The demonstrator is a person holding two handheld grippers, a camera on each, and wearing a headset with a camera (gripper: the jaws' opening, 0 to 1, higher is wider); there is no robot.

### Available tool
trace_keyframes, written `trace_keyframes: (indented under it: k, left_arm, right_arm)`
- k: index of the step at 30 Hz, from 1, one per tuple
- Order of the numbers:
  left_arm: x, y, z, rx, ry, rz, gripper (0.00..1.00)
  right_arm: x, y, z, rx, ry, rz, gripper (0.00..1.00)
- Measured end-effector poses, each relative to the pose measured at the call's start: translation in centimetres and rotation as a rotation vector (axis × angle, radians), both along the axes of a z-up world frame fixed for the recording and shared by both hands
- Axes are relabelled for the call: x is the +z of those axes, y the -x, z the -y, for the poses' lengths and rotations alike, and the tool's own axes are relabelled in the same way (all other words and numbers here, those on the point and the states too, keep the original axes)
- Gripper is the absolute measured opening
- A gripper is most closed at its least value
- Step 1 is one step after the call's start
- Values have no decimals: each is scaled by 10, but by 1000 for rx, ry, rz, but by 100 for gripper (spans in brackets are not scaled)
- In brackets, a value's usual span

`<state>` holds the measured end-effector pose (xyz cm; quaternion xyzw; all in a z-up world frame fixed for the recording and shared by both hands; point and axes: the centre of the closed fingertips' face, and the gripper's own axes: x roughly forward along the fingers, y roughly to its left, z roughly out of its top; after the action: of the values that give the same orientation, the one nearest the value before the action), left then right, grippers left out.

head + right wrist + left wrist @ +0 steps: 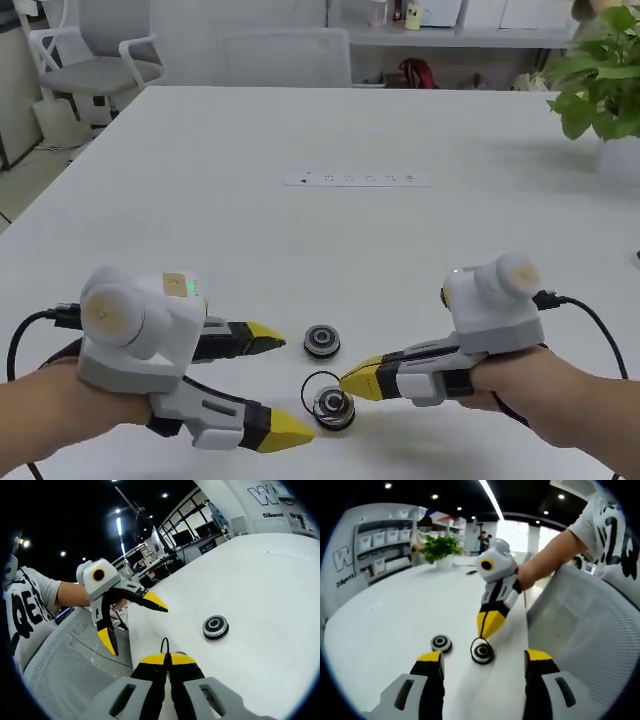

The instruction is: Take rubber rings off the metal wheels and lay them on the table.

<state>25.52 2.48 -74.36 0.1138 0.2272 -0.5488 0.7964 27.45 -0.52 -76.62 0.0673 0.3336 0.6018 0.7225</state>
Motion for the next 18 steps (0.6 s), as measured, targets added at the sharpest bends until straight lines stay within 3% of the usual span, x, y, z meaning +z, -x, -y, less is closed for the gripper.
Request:
trace_keyframes:
  k: [18]
  left_arm:
    - [4,-2,-27,70,14,3,71]
  right_arm:
    - [16,-5,-17,12,-26,7,0]
